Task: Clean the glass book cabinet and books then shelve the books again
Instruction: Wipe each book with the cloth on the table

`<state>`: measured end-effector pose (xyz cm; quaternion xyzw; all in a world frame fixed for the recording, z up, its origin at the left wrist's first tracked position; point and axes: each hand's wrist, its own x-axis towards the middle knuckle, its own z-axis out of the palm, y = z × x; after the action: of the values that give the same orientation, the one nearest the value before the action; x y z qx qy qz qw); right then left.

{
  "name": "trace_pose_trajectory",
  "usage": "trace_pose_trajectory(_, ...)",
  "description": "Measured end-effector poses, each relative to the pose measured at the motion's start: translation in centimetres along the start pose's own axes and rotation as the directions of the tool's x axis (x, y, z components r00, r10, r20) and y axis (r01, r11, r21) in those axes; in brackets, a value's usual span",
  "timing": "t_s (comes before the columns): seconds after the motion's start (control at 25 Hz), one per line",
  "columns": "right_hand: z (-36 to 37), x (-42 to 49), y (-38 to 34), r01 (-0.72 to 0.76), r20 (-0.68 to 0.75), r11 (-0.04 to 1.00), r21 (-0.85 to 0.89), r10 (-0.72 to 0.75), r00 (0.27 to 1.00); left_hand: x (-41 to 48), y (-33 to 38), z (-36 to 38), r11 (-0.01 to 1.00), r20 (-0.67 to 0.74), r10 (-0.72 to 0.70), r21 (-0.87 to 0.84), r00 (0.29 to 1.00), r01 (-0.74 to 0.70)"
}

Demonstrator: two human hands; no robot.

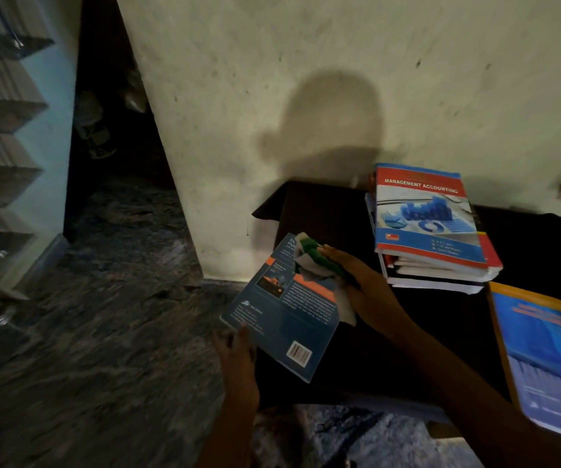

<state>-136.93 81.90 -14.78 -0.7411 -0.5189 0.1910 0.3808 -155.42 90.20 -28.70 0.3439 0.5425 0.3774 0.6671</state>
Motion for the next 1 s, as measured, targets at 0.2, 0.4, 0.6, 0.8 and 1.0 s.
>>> trace_pose_trajectory(0.2, 2.8, 9.0, 3.7, 0.000, 0.003, 0.991, -0.137, 0.000, 1.000, 0.6, 1.2, -0.1, 0.935, 0.201, -0.208, -0.246, 0.957, 0.255)
trace_pose_trajectory(0.4, 7.8, 11.5, 7.7, -0.228, 0.057, 0.866, -0.444, 0.282, 0.958, 0.6, 1.1, -0.1, 0.921, 0.179, -0.236, -0.271, 0.955, 0.279)
trace_pose_trajectory(0.6, 13.4, 5.4, 3.0, 0.138, 0.224, 0.903, -0.407, -0.048, 0.973, 0.9, 0.8, -0.4, 0.907, 0.234, -0.207, -0.320, 0.950, 0.276)
trace_pose_trajectory(0.8, 13.2, 2.4, -1.2, 0.233, 0.429, 0.965, -0.120, -0.161, 0.889, -0.1, 1.5, -0.8, 0.838, 0.316, -0.181, -0.446, 0.931, 0.315)
trace_pose_trajectory(1.0, 4.9, 5.8, 7.7, -0.150, -0.029, 0.977, -0.151, 0.147, 0.989, -0.3, 1.5, -1.1, 0.899, 0.337, -0.193, -0.316, 0.922, 0.303)
